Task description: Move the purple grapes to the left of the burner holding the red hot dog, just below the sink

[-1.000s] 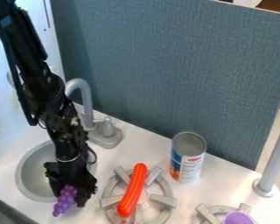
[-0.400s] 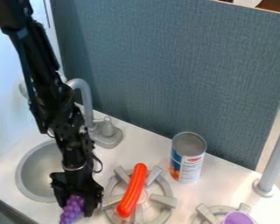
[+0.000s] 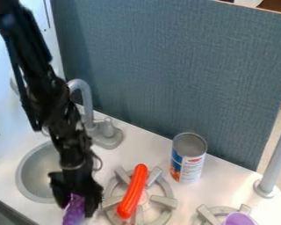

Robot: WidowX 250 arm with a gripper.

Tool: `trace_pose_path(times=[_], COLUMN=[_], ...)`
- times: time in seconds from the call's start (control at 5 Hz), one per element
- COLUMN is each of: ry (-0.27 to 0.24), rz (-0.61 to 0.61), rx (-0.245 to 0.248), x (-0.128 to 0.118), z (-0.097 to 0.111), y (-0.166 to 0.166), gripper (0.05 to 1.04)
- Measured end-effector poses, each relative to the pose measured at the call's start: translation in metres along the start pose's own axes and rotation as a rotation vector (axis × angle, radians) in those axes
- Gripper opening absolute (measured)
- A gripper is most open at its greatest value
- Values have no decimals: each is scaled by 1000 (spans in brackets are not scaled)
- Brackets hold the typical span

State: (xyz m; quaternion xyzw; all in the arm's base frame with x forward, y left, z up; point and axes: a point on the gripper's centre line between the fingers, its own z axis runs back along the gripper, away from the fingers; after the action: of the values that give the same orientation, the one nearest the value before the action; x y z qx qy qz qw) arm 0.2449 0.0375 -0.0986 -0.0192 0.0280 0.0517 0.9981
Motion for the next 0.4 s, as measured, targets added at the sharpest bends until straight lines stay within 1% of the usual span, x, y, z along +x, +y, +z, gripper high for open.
trace_pose_path(times=[0.2, 0.4], ry=[-113, -152], rz=[-95, -177], rx=[10, -11], x=[1, 6], z=[52, 77], y=[-15, -29], gripper=[1004, 1003])
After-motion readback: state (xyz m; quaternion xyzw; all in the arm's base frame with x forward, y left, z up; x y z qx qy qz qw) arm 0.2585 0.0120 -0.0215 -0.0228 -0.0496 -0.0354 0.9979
